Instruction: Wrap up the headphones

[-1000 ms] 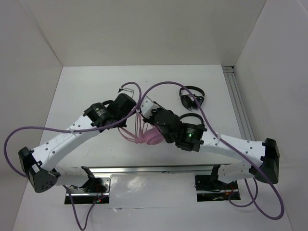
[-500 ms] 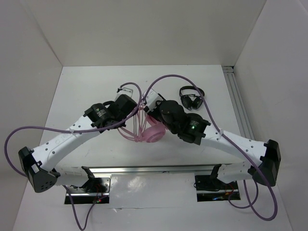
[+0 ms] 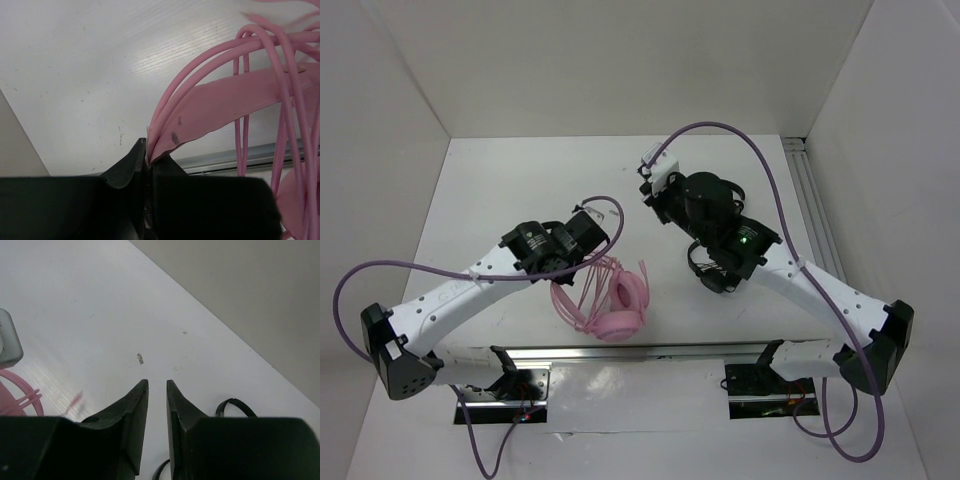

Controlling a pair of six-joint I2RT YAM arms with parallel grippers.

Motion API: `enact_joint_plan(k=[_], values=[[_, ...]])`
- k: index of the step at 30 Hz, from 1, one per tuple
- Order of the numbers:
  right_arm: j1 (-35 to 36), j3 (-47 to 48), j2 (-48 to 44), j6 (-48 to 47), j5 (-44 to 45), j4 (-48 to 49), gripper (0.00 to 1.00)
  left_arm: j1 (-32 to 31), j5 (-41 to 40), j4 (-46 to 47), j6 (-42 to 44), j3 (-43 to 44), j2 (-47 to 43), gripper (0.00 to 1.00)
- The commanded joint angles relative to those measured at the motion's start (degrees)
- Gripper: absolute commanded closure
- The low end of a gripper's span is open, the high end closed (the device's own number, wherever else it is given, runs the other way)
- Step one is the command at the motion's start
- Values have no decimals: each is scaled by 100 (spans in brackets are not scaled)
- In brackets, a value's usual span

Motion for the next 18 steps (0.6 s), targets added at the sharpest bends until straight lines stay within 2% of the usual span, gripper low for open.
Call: enact_joint_plan(k=[1,4,7,8,13,18], values=[[-118,68,45,119,-441,141,70,-5,246,225,-49,145,-309,100],[-180,-371,-33,339,-625,430,57,-5,133,6,-102,346,-257,100],[-503,-653,-156,602,-1546,589,49,-5,19,-275,-303,628,-257,100],[-609,-653,-157,664,-2106,589,47,-5,18,-276,-304,803,-257,100],[-1330,-1145,-104,1287,-3498,1159,41,-5,641,-30,-93,1217,-520,100],[-1885,-1496,-157,1719,-4808,1766,41,48,1081,111,-93,1411,-599,100]])
